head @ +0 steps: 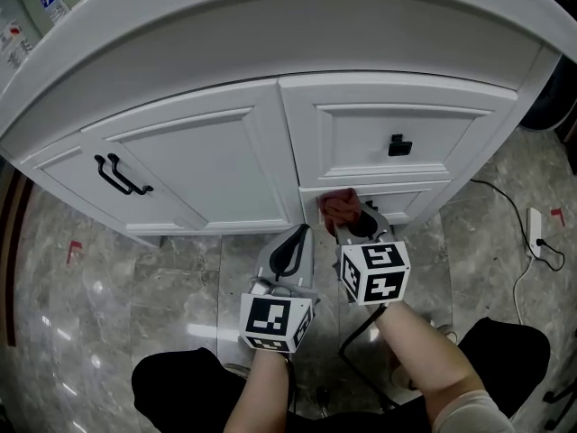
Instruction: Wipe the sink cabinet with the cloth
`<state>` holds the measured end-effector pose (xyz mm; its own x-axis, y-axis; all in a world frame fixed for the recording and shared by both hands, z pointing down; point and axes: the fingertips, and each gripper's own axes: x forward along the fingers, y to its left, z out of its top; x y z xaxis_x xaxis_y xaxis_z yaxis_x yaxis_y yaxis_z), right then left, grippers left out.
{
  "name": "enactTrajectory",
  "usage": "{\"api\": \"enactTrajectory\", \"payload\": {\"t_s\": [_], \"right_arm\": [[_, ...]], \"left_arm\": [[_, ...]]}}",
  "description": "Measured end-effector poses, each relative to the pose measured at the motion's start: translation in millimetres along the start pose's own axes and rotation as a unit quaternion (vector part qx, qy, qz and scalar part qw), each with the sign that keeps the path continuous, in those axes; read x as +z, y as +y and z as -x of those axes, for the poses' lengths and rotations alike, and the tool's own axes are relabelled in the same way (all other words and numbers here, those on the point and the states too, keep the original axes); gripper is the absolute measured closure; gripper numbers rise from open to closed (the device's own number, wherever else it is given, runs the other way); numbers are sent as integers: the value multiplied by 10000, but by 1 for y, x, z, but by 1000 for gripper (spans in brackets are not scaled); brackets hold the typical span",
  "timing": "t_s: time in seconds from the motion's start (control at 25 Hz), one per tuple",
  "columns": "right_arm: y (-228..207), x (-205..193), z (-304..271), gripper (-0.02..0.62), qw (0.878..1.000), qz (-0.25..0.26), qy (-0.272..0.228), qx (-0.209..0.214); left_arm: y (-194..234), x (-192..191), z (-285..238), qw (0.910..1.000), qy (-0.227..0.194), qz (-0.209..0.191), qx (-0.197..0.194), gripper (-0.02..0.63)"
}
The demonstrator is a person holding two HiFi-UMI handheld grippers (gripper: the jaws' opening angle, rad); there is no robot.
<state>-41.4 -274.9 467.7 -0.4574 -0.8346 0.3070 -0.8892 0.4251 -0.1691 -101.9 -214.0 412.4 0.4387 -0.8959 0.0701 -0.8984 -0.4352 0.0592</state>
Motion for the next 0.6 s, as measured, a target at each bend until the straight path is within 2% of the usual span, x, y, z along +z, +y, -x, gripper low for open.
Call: {"api": "enactTrajectory", "payload": {"t_s": [0.44, 0.6], "right_arm": [[-45, -5, 13, 512, 9994, 59, 127, -308], [-53, -2, 19, 511, 9994, 21, 127, -314]], "left_arm": [[1, -5, -12, 9999, 18, 105, 39, 606], [-11, -6, -20, 9999, 18, 118, -84, 604]]}}
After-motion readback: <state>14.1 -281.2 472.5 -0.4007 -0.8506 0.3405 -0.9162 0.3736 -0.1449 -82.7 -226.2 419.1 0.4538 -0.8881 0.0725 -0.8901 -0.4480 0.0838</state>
